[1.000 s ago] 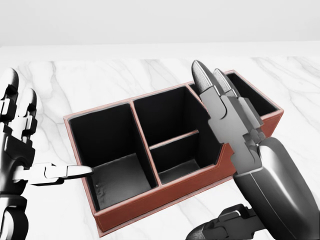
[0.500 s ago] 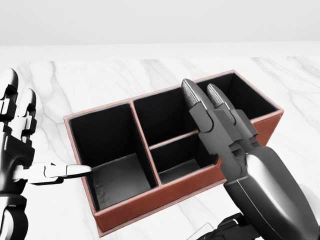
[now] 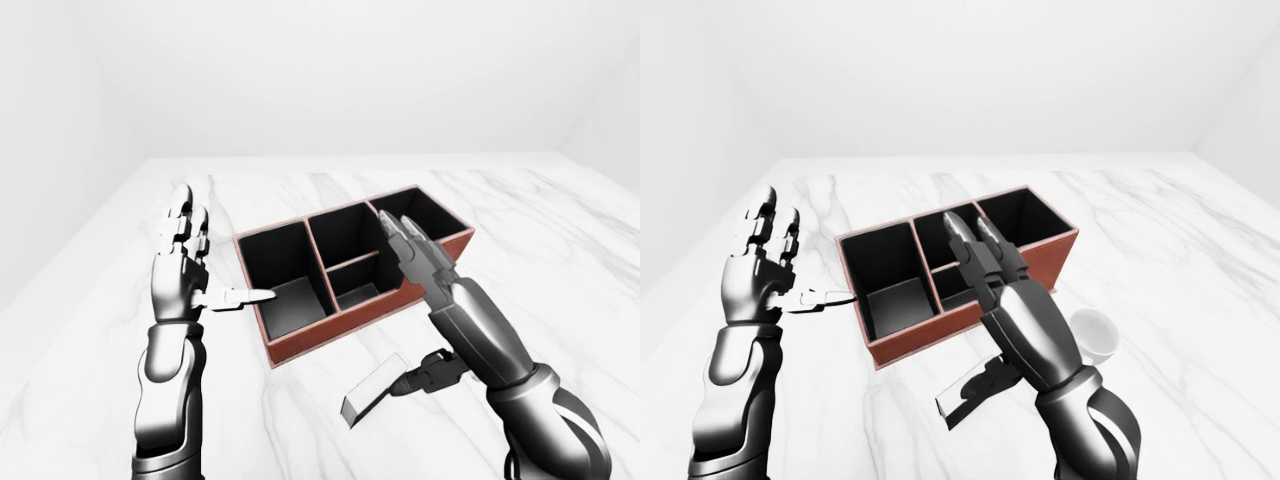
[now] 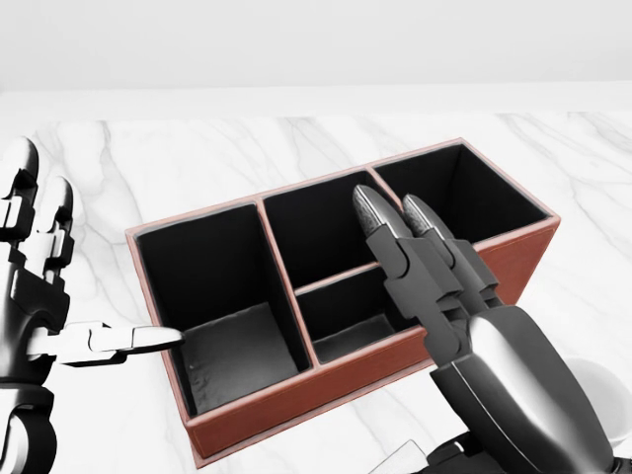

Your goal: Pick up the book and place it in the front compartment of the caddy.

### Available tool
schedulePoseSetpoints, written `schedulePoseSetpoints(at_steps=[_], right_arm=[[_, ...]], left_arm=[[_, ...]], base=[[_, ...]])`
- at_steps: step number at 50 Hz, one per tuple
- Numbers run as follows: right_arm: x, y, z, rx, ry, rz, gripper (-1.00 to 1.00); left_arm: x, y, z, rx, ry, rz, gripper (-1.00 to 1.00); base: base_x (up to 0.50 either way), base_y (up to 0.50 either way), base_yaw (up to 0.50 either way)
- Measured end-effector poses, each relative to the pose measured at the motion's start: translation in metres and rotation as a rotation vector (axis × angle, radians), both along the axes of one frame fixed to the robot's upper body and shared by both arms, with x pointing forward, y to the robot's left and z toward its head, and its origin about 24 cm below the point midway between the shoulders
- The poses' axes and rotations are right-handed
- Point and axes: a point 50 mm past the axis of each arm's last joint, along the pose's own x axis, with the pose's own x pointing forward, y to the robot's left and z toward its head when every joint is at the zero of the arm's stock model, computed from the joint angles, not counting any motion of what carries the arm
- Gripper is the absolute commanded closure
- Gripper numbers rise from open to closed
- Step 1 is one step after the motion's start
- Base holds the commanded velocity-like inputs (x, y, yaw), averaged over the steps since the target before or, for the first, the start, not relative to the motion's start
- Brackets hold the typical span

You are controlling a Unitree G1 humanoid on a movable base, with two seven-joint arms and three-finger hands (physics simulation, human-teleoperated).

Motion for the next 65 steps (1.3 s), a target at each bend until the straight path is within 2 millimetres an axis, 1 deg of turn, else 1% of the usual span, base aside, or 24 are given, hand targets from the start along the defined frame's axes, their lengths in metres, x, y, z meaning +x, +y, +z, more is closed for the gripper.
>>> schedulePoseSetpoints(at_steps=[37,65], right_arm=[[0.010,-0.002,-0.034,-0.019,0.168,-0.039,-1.00],[0.015,-0.002,-0.050,-0.038,0.231,-0.067,-1.00]], left_arm=[[0.001,0.001,0.000,-0.001,0.000,0.004,-0.95],[0.002,0.001,-0.001,-0.001,0.005,0.004,-0.95]], base=[[0.00,0.00,0.00],[0.00,0.00,0.00]])
